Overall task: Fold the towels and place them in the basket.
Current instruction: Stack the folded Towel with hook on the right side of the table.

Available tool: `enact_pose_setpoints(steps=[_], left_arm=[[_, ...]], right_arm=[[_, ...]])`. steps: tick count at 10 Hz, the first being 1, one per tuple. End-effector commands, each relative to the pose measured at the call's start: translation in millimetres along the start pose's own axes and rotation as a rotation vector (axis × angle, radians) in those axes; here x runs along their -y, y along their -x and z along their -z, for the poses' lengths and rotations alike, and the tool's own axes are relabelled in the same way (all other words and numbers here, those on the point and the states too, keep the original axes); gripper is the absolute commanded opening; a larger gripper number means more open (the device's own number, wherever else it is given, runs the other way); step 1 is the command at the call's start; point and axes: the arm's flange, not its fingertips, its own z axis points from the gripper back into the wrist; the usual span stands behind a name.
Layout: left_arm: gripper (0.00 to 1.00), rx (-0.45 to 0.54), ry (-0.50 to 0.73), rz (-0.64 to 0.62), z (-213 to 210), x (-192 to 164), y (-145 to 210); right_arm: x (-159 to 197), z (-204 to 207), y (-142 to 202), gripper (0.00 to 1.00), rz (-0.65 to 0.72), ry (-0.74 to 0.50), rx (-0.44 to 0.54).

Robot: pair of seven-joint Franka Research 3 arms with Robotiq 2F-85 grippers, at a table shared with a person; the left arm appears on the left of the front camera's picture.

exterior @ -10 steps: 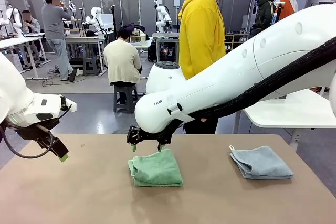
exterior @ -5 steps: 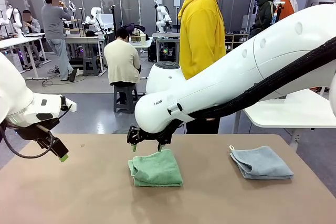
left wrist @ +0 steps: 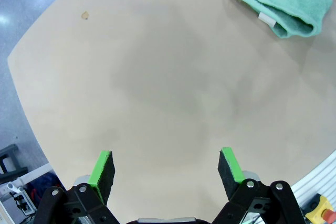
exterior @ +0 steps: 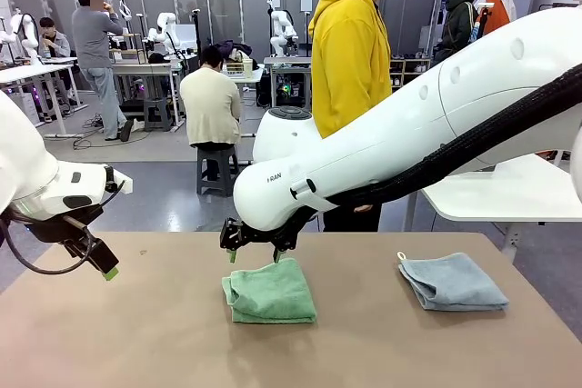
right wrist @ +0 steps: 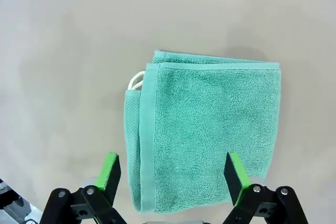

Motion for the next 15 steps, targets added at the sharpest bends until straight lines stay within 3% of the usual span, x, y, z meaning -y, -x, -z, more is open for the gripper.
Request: enact_pose_setpoints(steps=[1, 4, 6, 8, 10, 13, 15], left_arm=[[1.00, -0.002, -0.010, -0.001, -1, 1, 0], [1.00, -0.002, -0.010, -0.001, -1, 1, 0], [1.00, -0.002, -0.010, -0.001, -1, 1, 0], [1.00, -0.002, -0.010, -0.001, -1, 1, 0], [1.00, -0.002, -0.010, -0.001, -1, 1, 0], [1.00, -0.002, -0.010, -0.001, -1, 1, 0], [1.00, -0.002, -0.010, -0.001, -1, 1, 0]], right_arm=[[0, 0, 0, 1.00, 0.000, 0.000, 0.000], [75, -71, -5, 1.00, 0.079, -0.160, 0.014], [137, -82, -2, 1.00, 0.153, -0.281, -0.007], [182, -64, -1, 1.00, 0.220, -0.404, -0.073], [207, -35, 4, 1.00, 0.280, -0.501, -0.079], [217, 5, 16, 1.00, 0.337, -0.665, -0.114], [216, 30, 22, 1.00, 0.341, -0.685, -0.119]])
